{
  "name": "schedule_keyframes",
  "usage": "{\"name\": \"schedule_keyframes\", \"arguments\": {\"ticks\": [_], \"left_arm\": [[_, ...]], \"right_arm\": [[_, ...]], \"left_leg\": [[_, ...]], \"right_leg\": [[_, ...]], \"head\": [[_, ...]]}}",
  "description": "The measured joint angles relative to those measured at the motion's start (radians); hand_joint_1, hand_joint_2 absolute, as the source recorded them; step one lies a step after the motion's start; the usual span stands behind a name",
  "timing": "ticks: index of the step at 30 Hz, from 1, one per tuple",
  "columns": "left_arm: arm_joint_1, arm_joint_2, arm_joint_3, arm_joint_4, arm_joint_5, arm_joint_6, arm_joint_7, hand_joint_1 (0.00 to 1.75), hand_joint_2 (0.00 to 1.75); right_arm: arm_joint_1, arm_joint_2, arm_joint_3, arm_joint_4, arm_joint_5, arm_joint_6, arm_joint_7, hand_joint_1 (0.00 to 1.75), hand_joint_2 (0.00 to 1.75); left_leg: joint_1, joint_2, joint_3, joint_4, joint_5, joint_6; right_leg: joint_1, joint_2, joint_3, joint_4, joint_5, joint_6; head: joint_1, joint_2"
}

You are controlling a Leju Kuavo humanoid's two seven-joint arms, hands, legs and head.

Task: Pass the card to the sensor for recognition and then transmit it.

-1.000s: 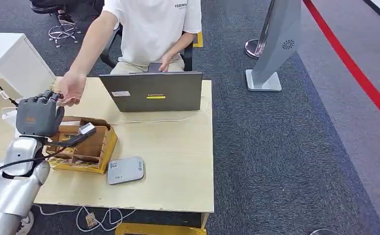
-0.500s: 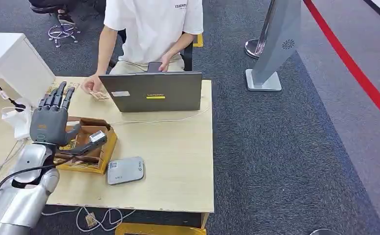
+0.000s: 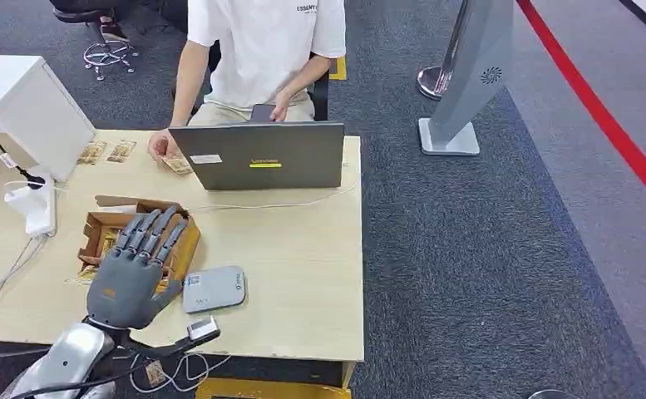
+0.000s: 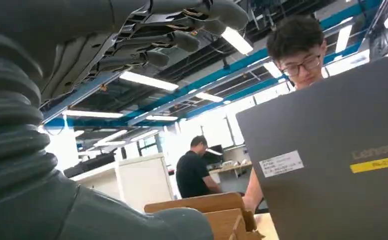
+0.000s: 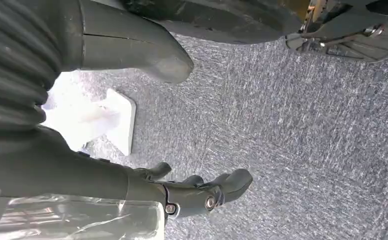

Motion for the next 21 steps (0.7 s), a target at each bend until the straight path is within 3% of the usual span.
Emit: {"name": "schedule_keyframes", "arguments": {"ticks": [4,8,10,12,16,21], "left_arm": [[0.02,0.012,-0.011,-0.027,0.008,-0.032,-0.002,0.0,1.75],[0.043,0.038,-0.018,-0.033,0.039,-0.169,0.022,0.0,1.75],[0.046,0.069,-0.018,-0.033,0.071,-0.259,0.044,0.0,1.75],[0.044,0.103,-0.014,-0.026,0.091,-0.307,0.062,0.0,1.75],[0.027,0.124,-0.005,0.011,0.094,-0.323,0.076,0.0,1.75],[0.014,0.122,0.006,0.051,0.065,-0.281,0.095,0.0,1.75]], "right_arm": [[0.0,0.001,-0.006,0.0,-0.001,-0.003,0.0,0.0,1.75],[0.0,0.002,-0.013,0.0,-0.008,-0.008,0.002,0.0,1.75],[0.0,0.003,-0.017,0.0,-0.011,-0.014,0.002,0.0,1.75],[0.0,0.003,-0.019,0.0,-0.011,-0.015,0.002,0.0,1.75],[0.0,0.003,-0.023,0.0,-0.008,-0.014,0.003,0.0,1.75],[0.0,0.003,-0.025,0.0,0.002,-0.014,0.005,0.0,1.75]], "left_leg": [[0.0,0.0,0.0,0.0,0.0,0.0],[0.0,0.0,0.0,0.0,0.0,0.0],[0.0,0.0,0.0,0.0,0.0,0.0],[0.0,0.0,0.0,0.0,0.0,0.0],[0.0,-0.001,0.0,0.0,0.0,0.0],[0.0,-0.001,0.0,0.0,0.0,0.0]], "right_leg": [[0.0,0.0,0.001,0.0,0.0,0.0],[0.0,0.0,0.001,0.0,0.0,0.0],[0.0,0.0,0.0,0.0,0.0,0.0],[0.0,0.0,0.0,0.0,0.0,0.0],[0.0,-0.001,0.0,0.0,0.0,0.0],[0.0,-0.001,0.0,0.0,0.0,0.0]], "head": [[0.0,0.0],[0.001,0.0],[0.0,0.0],[0.0,0.0],[0.0,0.0],[0.0,0.0]]}}
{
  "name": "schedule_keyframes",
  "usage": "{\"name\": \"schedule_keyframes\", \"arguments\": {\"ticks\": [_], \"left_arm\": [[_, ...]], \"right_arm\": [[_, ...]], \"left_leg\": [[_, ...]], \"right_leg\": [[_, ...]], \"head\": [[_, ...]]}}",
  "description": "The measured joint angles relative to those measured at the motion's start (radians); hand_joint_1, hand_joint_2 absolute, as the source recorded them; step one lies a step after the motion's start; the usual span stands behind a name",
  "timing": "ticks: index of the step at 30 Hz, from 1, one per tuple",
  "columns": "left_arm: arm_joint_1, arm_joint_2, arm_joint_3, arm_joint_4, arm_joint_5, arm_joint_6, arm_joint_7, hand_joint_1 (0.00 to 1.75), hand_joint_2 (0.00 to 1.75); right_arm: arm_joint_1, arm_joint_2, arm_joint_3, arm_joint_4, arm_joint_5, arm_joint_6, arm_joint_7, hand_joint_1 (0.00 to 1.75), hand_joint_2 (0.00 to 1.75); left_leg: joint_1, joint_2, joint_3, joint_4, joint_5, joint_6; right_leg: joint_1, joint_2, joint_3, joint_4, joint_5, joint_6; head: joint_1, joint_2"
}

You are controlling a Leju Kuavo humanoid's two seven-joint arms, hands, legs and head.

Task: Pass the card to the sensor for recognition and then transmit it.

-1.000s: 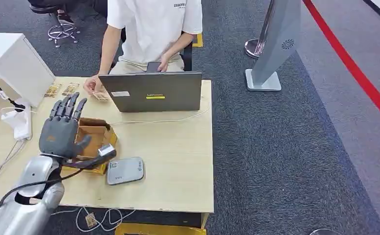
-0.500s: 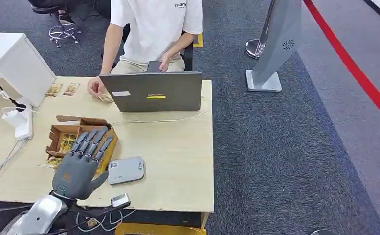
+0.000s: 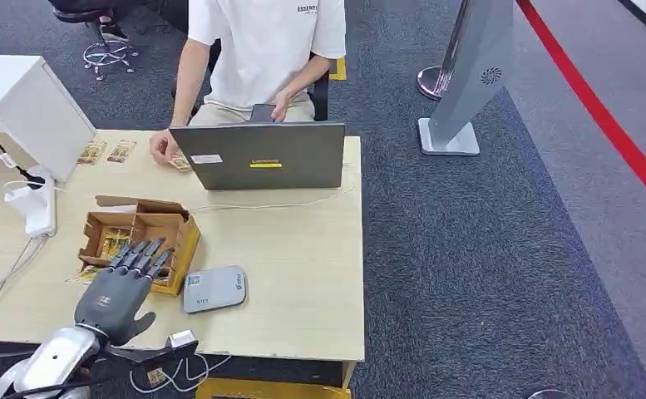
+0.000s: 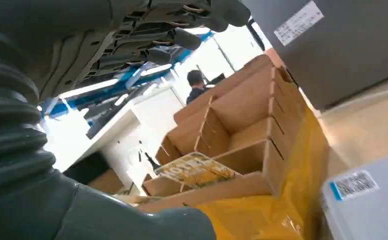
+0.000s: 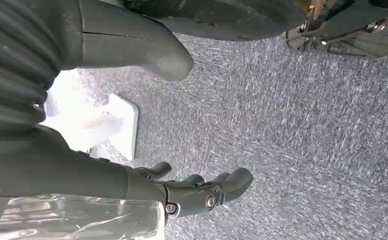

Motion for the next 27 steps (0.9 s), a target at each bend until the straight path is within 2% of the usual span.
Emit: {"name": "schedule_keyframes", "arguments": {"ticks": [3,13,27], "left_arm": [[-0.01,-0.013,0.007,0.019,-0.029,0.04,0.016,0.0,1.75],[-0.025,-0.053,0.039,0.075,-0.058,0.083,0.034,0.0,1.75],[-0.043,-0.087,0.136,0.201,-0.073,0.089,0.048,0.0,1.75]], "right_arm": [[0.0,0.0,0.0,0.0,0.002,0.0,0.002,0.0,1.75],[-0.001,0.0,-0.001,0.0,0.011,0.002,0.004,0.0,1.75],[-0.002,0.0,-0.003,0.0,0.022,0.003,0.016,0.0,1.75]], "left_leg": [[0.0,0.0,0.0,0.0,0.0,0.0],[0.0,0.0,0.0,0.0,0.0,0.0],[0.0,0.0,0.0,0.0,0.0,0.0]], "right_leg": [[0.0,0.0,0.0,0.0,0.0,0.0],[0.0,0.0,0.0,0.0,0.0,0.0],[0.0,0.0,0.0,0.0,0.0,0.0]], "head": [[0.0,0.0],[0.0,0.0],[0.0,0.0]]}}
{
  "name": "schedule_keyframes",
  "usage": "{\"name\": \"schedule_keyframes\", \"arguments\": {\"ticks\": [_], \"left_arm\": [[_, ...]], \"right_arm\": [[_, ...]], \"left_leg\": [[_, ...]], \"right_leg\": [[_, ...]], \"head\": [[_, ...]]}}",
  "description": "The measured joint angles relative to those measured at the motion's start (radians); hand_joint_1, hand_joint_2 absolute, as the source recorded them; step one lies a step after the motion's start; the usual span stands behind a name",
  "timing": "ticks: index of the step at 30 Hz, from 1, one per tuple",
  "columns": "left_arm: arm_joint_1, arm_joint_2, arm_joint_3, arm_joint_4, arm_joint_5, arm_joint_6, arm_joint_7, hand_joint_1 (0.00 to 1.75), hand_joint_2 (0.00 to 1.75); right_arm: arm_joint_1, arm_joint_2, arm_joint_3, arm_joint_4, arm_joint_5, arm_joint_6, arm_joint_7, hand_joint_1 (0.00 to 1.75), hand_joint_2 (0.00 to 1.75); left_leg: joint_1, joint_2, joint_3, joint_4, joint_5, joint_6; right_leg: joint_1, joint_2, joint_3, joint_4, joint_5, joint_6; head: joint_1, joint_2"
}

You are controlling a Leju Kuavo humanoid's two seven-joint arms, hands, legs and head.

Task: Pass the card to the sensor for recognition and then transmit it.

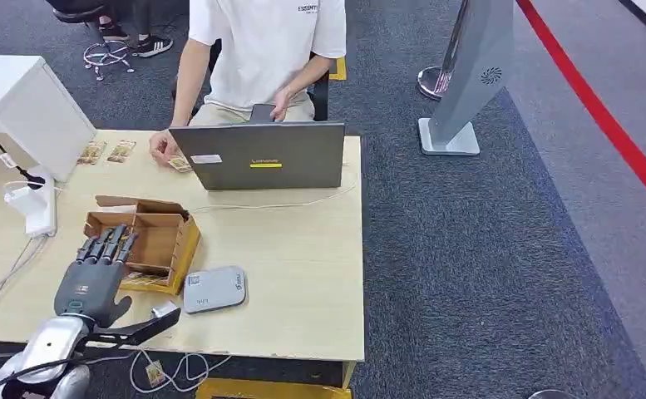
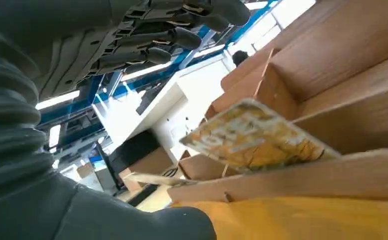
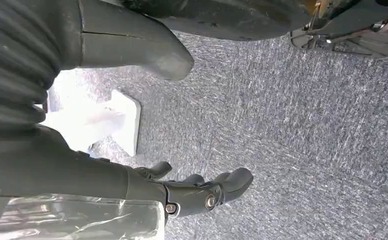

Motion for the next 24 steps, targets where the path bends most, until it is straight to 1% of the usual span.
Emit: {"name": "schedule_keyframes", "arguments": {"ticks": [9,18,24], "left_arm": [[-0.004,-0.024,0.014,0.022,-0.02,0.021,-0.01,0.0,1.75],[-0.004,-0.046,0.013,0.027,-0.041,0.096,-0.038,0.0,1.75],[-0.004,-0.056,0.014,0.027,-0.041,0.122,-0.042,0.0,1.75]], "right_arm": [[-0.001,0.0,-0.003,0.0,0.007,0.0,0.0,0.0,1.75],[-0.001,0.0,-0.004,0.0,0.013,0.0,-0.003,0.0,1.75],[-0.001,0.0,-0.005,0.001,0.013,0.0,-0.004,0.0,1.75]], "left_leg": [[0.0,0.0,0.0,0.0,0.0,0.0],[0.0,0.0,0.0,0.0,0.0,0.0],[0.0,0.0,0.0,0.0,0.0,0.0]], "right_leg": [[0.0,0.0,0.0,0.0,0.0,0.0],[0.0,0.0,0.0,0.0,0.0,0.0],[0.0,0.0,0.0,0.0,0.0,0.0]], "head": [[0.0,0.0],[0.0,0.0],[0.0,0.0]]}}
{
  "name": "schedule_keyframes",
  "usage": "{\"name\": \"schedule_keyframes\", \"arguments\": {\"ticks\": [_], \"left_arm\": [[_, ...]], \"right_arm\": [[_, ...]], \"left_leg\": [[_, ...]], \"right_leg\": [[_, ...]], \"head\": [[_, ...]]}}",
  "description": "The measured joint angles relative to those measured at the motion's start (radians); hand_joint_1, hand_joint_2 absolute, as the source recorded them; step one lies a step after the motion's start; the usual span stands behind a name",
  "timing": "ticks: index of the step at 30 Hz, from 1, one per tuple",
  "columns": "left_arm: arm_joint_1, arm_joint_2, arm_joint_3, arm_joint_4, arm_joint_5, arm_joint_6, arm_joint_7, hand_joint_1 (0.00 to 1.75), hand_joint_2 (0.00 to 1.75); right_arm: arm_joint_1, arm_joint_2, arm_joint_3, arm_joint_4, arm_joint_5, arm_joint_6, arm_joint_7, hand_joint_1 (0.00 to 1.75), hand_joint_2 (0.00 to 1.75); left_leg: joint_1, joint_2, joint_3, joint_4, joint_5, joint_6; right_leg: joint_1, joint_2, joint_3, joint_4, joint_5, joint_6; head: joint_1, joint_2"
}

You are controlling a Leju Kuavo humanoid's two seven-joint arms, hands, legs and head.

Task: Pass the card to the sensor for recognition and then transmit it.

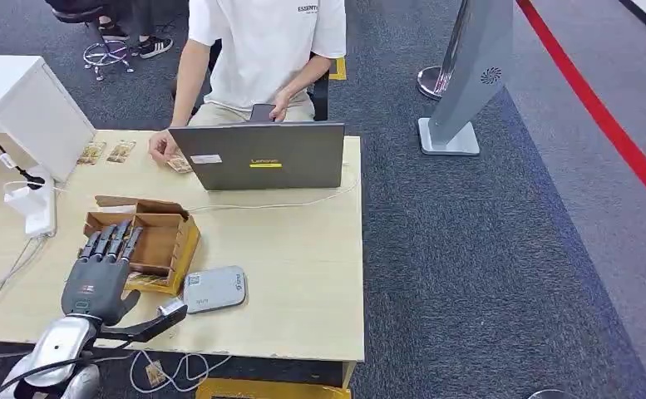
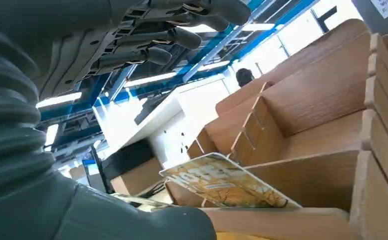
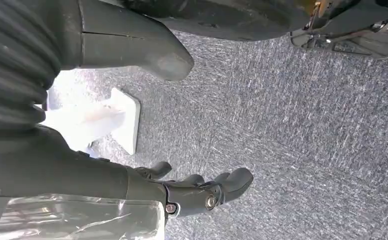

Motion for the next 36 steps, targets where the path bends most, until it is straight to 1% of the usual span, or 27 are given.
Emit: {"name": "schedule_keyframes", "arguments": {"ticks": [13,14,16,19,20,24,32,36], "left_arm": [[0.0,-0.006,0.0,0.0,-0.002,0.0,-0.007,0.0,1.75],[0.0,-0.006,0.0,0.0,-0.002,-0.001,-0.007,1.75,1.75],[0.0,-0.006,0.0,0.0,0.0,-0.018,-0.007,1.75,1.75],[-0.007,-0.005,0.0,0.003,0.03,-0.11,-0.007,1.75,1.75],[-0.009,-0.005,0.0,0.006,0.037,-0.131,-0.007,1.75,1.75],[-0.017,-0.003,0.0,0.018,0.067,-0.184,-0.005,1.75,1.75],[-0.029,0.006,0.0,0.023,0.105,-0.21,0.003,1.75,1.75],[-0.028,0.006,0.0,0.023,0.116,-0.203,0.003,1.75,1.75]], "right_arm": [[0.0,0.0,0.0,0.0,0.0,0.0,0.0,0.0,1.75],[0.0,0.0,0.0,0.0,0.0,0.0,0.0,0.0,1.75],[0.0,0.0,-0.001,0.0,0.0,-0.001,0.0,0.0,1.75],[0.0,0.0,-0.003,0.0,0.0,-0.002,0.0,0.0,1.75],[0.0,0.0,-0.004,0.0,0.0,-0.002,0.0,0.0,1.75],[0.0,0.0,-0.008,0.0,0.0,-0.003,0.0,0.0,1.75],[-0.001,0.003,-0.012,0.0,0.0,-0.004,0.0,0.0,1.75],[-0.001,0.003,-0.015,0.0,0.003,-0.004,0.0,0.0,1.75]], "left_leg": [[0.0,0.0,0.0,0.0,0.0,0.0],[0.0,0.0,0.0,0.0,0.0,0.0],[0.0,0.0,0.0,0.0,0.0,0.0],[0.0,0.0,0.0,0.0,0.0,0.0],[0.0,0.0,0.0,0.0,0.0,0.0],[0.0,0.0,0.0,0.0,0.0,0.0],[0.0,0.0,0.0,0.0,0.0,0.0],[0.0,0.0,0.0,0.0,0.0,0.0]], "right_leg": [[0.0,0.0,0.0,0.0,0.0,0.0],[0.0,0.0,0.0,0.0,0.0,0.0],[0.0,0.0,0.0,0.0,0.0,0.0],[0.0,0.0,0.0,0.0,0.0,0.0],[0.0,0.0,0.0,0.0,0.0,0.0],[0.0,0.0,0.0,0.0,0.0,0.0],[0.0,0.0,0.0,0.0,0.0,0.0],[0.0,0.0,0.0,0.0,0.0,0.0]], "head": [[0.0,0.0],[0.0,0.0],[0.0,0.0],[0.0,0.0],[0.0,0.0],[0.0,0.0],[0.0,0.0],[0.0,0.0]]}}
